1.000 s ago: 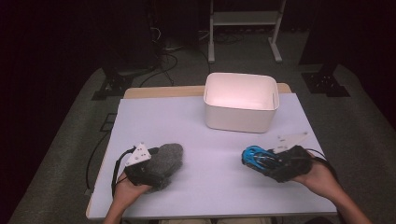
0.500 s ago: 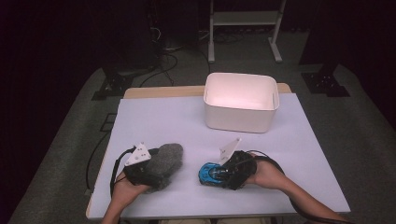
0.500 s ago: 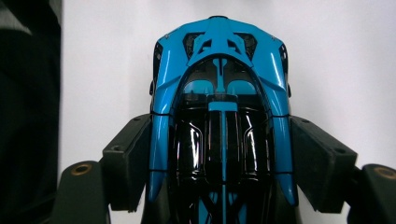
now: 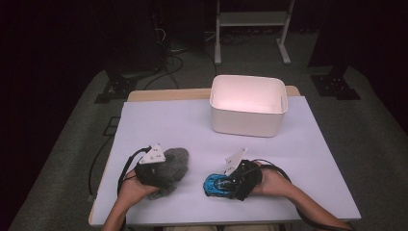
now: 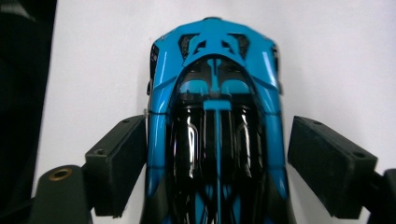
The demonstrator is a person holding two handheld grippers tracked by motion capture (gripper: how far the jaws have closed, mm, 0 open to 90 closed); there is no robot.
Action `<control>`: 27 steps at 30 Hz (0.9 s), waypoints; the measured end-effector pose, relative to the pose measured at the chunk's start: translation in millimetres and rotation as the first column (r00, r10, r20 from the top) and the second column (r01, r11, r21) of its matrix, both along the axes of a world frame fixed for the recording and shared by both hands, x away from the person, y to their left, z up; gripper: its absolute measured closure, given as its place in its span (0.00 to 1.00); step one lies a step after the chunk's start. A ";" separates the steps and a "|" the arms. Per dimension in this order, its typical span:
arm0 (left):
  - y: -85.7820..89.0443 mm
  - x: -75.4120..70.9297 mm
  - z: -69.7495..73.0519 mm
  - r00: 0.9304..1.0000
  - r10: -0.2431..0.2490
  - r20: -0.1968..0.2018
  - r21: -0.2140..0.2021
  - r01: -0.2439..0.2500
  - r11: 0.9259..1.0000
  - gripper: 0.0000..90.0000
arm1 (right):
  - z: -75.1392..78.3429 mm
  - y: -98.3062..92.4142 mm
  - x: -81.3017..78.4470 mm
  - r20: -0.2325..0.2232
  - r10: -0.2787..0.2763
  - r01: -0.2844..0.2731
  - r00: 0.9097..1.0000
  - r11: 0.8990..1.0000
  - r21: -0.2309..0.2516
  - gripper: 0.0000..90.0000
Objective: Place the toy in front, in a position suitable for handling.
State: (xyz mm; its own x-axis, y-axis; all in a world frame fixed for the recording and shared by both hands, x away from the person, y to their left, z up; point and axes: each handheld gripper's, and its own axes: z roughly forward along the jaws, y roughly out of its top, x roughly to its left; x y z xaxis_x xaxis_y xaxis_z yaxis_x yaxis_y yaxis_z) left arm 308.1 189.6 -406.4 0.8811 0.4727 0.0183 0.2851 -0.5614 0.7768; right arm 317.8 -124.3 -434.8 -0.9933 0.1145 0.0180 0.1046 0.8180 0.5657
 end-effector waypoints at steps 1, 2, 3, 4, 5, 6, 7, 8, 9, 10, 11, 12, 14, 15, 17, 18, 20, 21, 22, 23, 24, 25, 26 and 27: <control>-1.6 4.7 -1.4 1.000 -0.013 -0.019 0.057 0.014 0.998 0.26 | 2.0 -4.8 -1.9 0.012 -0.015 0.015 1.000 1.000 0.015 0.20; -1.6 4.7 -1.4 1.000 -0.013 -0.019 0.057 0.014 0.998 0.26 | 2.0 -4.8 -1.9 0.012 -0.015 0.015 1.000 1.000 0.015 0.20; -2.3 7.4 -3.2 0.999 -0.027 -0.025 0.076 0.029 0.997 0.31 | 4.9 -17.7 -7.5 0.029 -0.045 0.044 0.999 0.998 0.042 0.19; -2.6 8.9 -4.0 0.999 -0.030 -0.025 0.084 0.032 0.996 0.33 | 5.3 -22.4 -9.7 0.036 -0.059 0.058 0.998 0.997 0.047 0.18; -3.0 10.4 -4.8 0.999 -0.030 -0.027 0.092 0.032 0.995 0.36 | 5.6 -29.1 -12.5 0.043 -0.076 0.073 0.996 0.996 0.057 0.18; -3.8 12.1 -5.7 0.999 -0.025 -0.026 0.107 0.028 0.994 0.42 | 5.2 -35.7 -14.5 0.043 -0.088 0.085 0.995 0.994 0.067 0.18; -3.8 12.1 -5.7 0.999 -0.025 -0.026 0.107 0.028 0.994 0.48 | 5.2 -35.7 -14.5 0.043 -0.088 0.085 0.995 0.994 0.067 0.18; -5.7 14.7 -8.0 0.999 -0.026 -0.022 0.134 0.029 0.991 0.60 | 3.5 -47.7 -17.0 0.039 -0.110 0.107 0.993 0.991 0.075 0.18; -7.0 15.5 -8.9 0.999 -0.028 -0.019 0.142 0.031 0.989 0.67 | 2.2 -52.5 -17.4 0.030 -0.115 0.112 0.993 0.990 0.080 0.18; -8.4 16.1 -9.6 0.999 -0.032 -0.021 0.142 0.035 0.989 0.74 | 0.8 -56.0 -18.0 0.027 -0.128 0.126 0.991 0.989 0.082 0.18; -10.2 16.4 -9.8 0.999 -0.039 -0.027 0.137 0.042 0.990 0.79 | -0.7 -58.9 -18.2 0.025 -0.135 0.132 0.991 0.988 0.081 0.18; -10.2 16.4 -9.8 0.999 -0.039 -0.027 0.137 0.042 0.990 0.82 | -0.7 -58.9 -18.2 0.025 -0.135 0.132 0.991 0.988 0.081 0.18; -18.7 14.5 -5.3 0.997 -0.074 -0.035 0.117 0.078 0.990 0.85 | -6.0 -62.4 -19.0 0.015 -0.136 0.134 0.991 0.987 0.087 0.18; -23.8 12.8 -2.4 0.995 -0.091 -0.029 0.114 0.094 0.989 0.86 | -7.5 -61.9 -19.7 0.016 -0.129 0.128 0.991 0.989 0.076 0.18; -37.3 9.0 3.7 0.991 -0.134 -0.028 0.100 0.137 0.986 0.87 | -9.3 -59.5 -21.3 0.030 -0.124 0.122 0.992 0.991 0.063 0.19; -45.2 7.4 6.4 0.986 -0.164 -0.029 0.099 0.166 0.981 0.87 | -9.8 -58.4 -21.9 0.038 -0.124 0.121 0.992 0.991 0.064 0.21; -63.8 4.0 8.4 0.973 -0.228 -0.039 0.112 0.231 0.966 0.87 | -10.6 -56.8 -22.2 0.067 -0.120 0.116 0.991 0.991 0.066 0.23; -73.8 2.3 7.5 0.966 -0.255 -0.044 0.123 0.259 0.958 0.87 | -10.8 -56.0 -22.3 0.063 -0.121 0.116 0.991 0.991 0.068 0.24; -83.5 0.8 5.5 0.957 -0.283 -0.057 0.128 0.288 0.949 0.87 | -10.8 -55.6 -22.2 0.067 -0.117 0.112 0.991 0.991 0.067 0.24; -92.3 -0.2 2.6 0.947 -0.314 -0.069 0.131 0.321 0.938 0.87 | -10.8 -55.4 -22.0 0.068 -0.113 0.108 0.991 0.992 0.066 0.24; -92.3 -0.2 2.6 0.947 -0.314 -0.069 0.131 0.321 0.938 0.87 | -11.0 -55.6 -21.5 0.067 -0.110 0.106 0.992 0.992 0.067 0.24; -107.7 -3.0 -4.4 0.928 -0.360 -0.095 0.140 0.370 0.918 0.87 | -11.6 -56.0 -20.9 0.066 -0.106 0.101 0.992 0.992 0.071 0.24; -113.6 -4.3 -8.4 0.920 -0.377 -0.104 0.148 0.389 0.909 0.87 | -12.2 -56.3 -20.5 0.064 -0.103 0.098 0.993 0.992 0.078 0.24; -117.0 -5.2 -11.8 0.915 -0.387 -0.109 0.159 0.401 0.902 0.87 | -12.6 -56.5 -20.0 0.066 -0.098 0.093 0.993 0.992 0.082 0.24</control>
